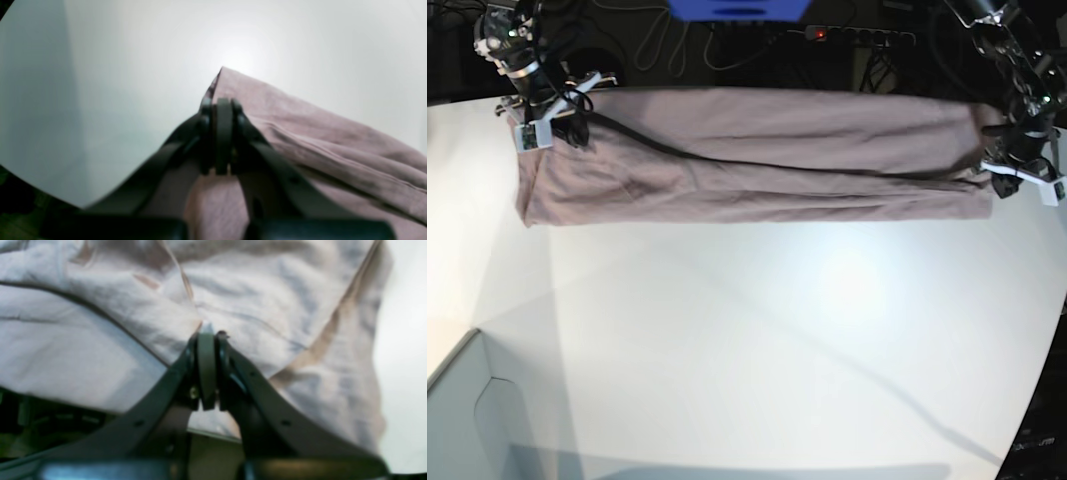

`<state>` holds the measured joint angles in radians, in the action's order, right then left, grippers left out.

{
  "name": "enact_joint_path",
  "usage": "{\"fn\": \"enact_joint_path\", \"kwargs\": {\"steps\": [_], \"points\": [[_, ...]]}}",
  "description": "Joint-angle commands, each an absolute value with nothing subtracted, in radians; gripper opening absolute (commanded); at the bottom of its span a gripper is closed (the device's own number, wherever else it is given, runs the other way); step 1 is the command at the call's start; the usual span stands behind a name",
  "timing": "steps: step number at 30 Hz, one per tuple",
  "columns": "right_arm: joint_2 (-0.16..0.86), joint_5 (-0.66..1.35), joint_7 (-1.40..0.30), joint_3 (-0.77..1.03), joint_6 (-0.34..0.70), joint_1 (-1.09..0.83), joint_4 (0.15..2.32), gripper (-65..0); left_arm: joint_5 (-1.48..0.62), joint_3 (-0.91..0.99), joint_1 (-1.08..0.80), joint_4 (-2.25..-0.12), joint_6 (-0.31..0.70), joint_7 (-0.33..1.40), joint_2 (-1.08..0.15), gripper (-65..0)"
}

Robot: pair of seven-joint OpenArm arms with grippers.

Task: Layout the t-shirt on the table in an organized manner, then fold the t-shirt properly
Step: 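Straighten the strip with both grippers, left gripper regrasping its end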

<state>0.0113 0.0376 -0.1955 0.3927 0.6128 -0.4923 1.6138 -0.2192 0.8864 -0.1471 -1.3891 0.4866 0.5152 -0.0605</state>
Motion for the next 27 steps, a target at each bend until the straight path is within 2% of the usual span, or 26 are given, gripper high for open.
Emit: {"fn": "enact_joint_path", "kwargs": {"steps": [1, 11, 27], "points": [[0.016, 0.053, -0.170, 0.398, 0.615, -0.501, 1.647, -65.0, -0.234, 0.888, -0.148, -1.403, 0.490, 0.495, -0.079, -65.0], [0.018, 0.058, -0.170, 0.450, 0.615, -0.550, 1.770, -65.0, -0.242, 0.886, -0.142, -1.345, 0.490, 0.495, -0.111, -65.0], [0.018, 0.051, -0.170, 0.498, 0.615, -0.555, 1.745, -65.0, -0.242, 0.881, -0.143, -1.340, 0.490, 0.495, -0.104, -65.0]]}}
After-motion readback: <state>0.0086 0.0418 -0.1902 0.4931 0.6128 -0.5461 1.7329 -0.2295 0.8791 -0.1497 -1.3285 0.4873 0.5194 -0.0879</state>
